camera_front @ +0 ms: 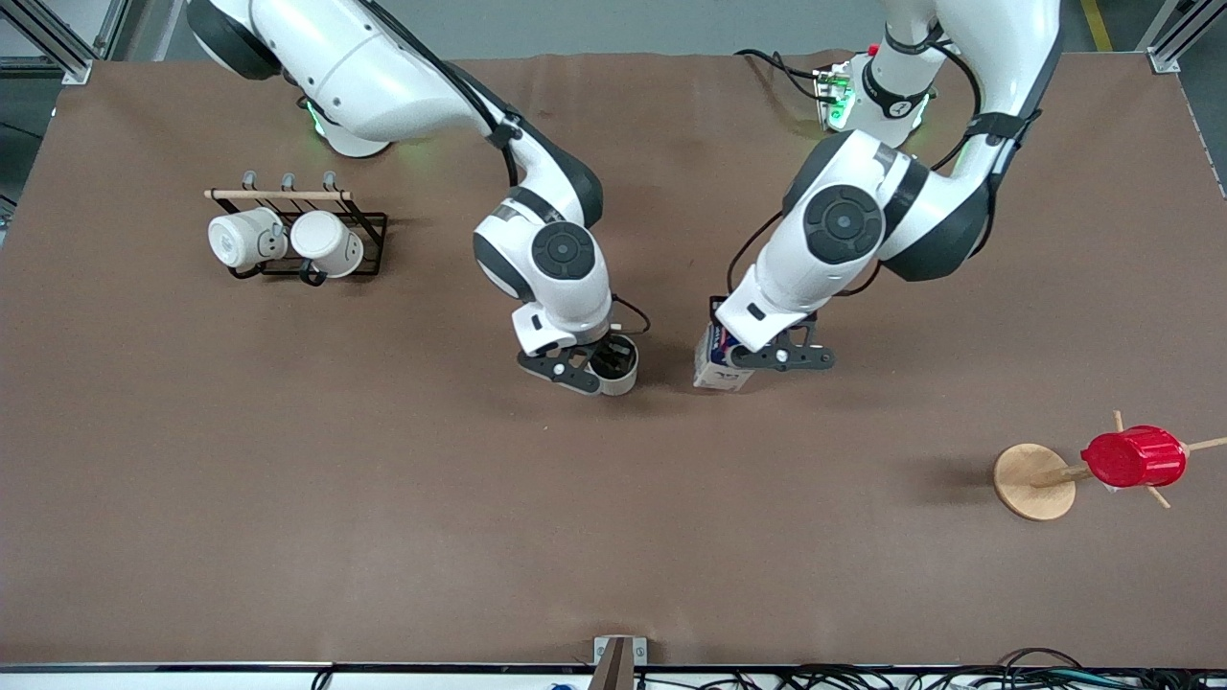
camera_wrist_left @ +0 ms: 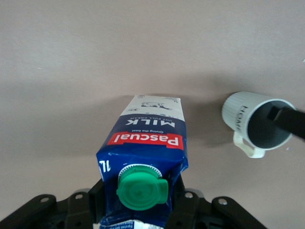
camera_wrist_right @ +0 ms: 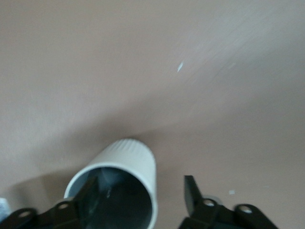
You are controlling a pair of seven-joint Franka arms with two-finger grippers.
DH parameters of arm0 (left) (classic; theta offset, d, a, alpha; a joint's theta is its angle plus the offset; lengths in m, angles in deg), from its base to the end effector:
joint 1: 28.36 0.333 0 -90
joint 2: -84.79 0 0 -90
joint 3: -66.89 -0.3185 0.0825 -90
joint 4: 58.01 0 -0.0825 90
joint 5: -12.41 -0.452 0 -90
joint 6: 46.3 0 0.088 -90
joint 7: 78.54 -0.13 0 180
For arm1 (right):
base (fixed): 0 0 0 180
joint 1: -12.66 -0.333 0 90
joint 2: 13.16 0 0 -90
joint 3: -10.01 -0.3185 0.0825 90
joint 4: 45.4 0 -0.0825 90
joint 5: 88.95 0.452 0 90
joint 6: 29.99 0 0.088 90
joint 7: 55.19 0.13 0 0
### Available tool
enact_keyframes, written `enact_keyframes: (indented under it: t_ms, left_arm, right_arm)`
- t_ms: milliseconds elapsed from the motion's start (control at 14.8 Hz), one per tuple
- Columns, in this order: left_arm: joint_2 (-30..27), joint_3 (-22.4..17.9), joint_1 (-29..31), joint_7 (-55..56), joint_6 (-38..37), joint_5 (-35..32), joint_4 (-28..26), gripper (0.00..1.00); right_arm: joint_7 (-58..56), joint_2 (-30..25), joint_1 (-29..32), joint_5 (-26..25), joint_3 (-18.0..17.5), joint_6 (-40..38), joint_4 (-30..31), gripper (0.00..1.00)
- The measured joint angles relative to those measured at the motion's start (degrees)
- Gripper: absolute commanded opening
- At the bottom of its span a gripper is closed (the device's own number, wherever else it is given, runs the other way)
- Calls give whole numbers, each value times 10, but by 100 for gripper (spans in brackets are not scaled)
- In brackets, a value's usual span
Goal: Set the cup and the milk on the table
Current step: 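Release the mug and withdraw the right gripper while the left gripper lowers the milk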
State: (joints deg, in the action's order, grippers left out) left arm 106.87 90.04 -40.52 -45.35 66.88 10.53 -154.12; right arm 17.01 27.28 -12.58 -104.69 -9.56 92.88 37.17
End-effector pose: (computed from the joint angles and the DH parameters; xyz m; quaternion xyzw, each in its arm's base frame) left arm 0.5922 -0.3916 0.3388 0.9977 -0.0142 -0.0568 0.0334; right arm 0.5956 0.5119 0.2381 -0.9785 0.2052 -0.0176 0.0137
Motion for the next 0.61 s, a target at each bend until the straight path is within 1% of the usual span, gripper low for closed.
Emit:
enact_keyframes:
  t_ms: [135,270,472,607]
  left_arm:
    - [20,-1,-19,33,0,-2,25,52]
    - [44,-1,-43,73,0,-23,45,52]
    - [79,-2,-68,101,0,-40,76,52]
    - [93,-2,-74,103,-1,-44,88,52]
  right_arm:
    - [-35,-53,35,-2,-3,-64,-8,100]
    - [-100,-115,86,-3,-3,-115,-10,100]
    - [-214,-188,171,-2,-3,-163,-9,100]
    - [-286,-223,208,-2,8,-197,-9,100]
